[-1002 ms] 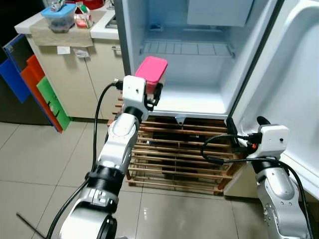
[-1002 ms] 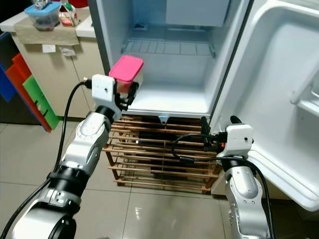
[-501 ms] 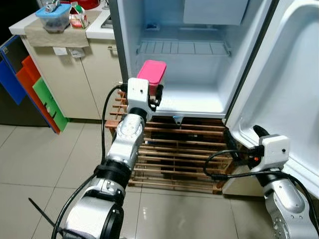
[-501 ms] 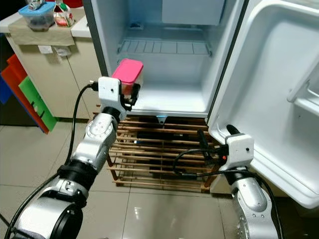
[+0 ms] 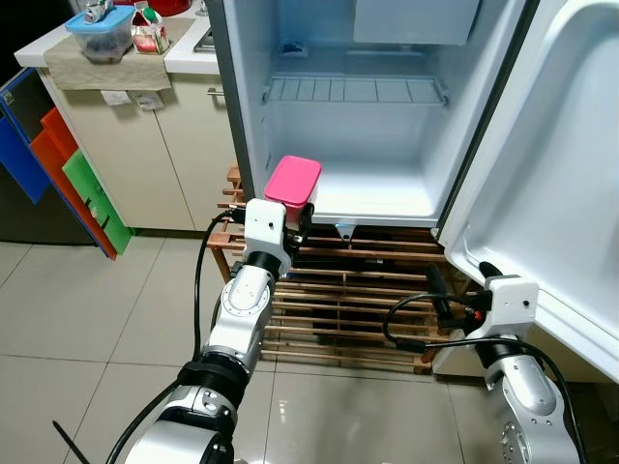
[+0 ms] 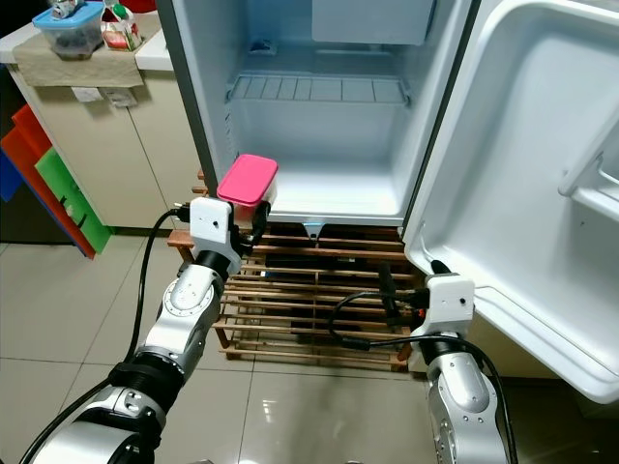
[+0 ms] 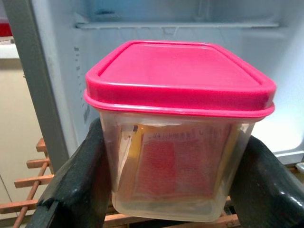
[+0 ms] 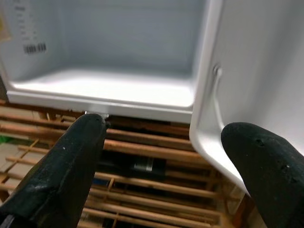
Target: Restocking fridge
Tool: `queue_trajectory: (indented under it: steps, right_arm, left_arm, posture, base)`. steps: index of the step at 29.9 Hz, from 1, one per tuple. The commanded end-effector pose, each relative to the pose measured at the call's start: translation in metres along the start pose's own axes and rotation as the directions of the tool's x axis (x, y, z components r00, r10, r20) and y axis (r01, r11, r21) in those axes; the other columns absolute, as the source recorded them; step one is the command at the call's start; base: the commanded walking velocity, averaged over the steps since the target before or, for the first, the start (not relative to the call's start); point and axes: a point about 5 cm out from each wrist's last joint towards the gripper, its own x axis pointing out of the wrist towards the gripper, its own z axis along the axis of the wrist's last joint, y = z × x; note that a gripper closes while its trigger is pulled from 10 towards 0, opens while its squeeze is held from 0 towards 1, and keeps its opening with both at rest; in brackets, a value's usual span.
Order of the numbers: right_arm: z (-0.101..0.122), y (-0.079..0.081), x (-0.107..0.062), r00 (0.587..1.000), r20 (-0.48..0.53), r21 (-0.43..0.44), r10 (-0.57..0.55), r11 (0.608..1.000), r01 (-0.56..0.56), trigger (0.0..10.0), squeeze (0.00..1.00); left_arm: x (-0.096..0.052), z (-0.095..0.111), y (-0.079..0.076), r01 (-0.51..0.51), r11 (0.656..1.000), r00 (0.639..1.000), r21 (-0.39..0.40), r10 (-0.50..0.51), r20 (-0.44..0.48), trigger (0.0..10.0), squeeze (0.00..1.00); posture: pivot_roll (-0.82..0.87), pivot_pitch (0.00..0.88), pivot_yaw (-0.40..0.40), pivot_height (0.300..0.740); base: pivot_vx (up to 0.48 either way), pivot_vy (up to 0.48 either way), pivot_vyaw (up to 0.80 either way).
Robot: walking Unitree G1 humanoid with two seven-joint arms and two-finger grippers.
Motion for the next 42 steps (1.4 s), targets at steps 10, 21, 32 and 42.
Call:
queue_trajectory:
  steps: [10,21,32,42]
  right_arm:
    - [-0.006,-0.011,0.001,0.998,0.0,-0.009,-0.061,0.998,0.061,10.0,0.0]
    - [-0.01,0.005,0.001,0.998,-0.01,-0.045,0.056,0.997,-0.057,10.0,0.0]
    - [0.011,0.017,0.024,0.997,0.011,-0.056,0.079,0.995,-0.078,10.0,0.0]
    - [0.036,0.034,0.028,0.986,0.014,-0.082,0.164,0.983,-0.162,10.0,0.0]
  left_arm:
    - [-0.022,-0.021,0.016,-0.03,0.999,0.999,0.041,0.031,-0.041,10.0,0.0]
    - [-0.01,-0.015,0.013,-0.017,0.997,0.998,0.074,0.021,-0.051,10.0,0.0]
    - [0.0,-0.01,0.007,-0.004,0.998,0.999,0.061,0.007,-0.051,10.0,0.0]
    - [0.005,-0.005,0.009,-0.034,0.995,0.998,0.094,0.038,-0.044,10.0,0.0]
  posture:
    - [-0.16,0.011,0.041,0.74]
    - [-0.15,0.01,0.024,0.74]
    - [-0.17,0.0,0.03,0.74]
    - [-0.19,0.005,0.024,0.74]
  base:
    - [0.0,0.0,0.0]
    - [0.197,0.0,0.0]
    - [0.434,0.0,0.0]
    - [0.35,0.151,0.0]
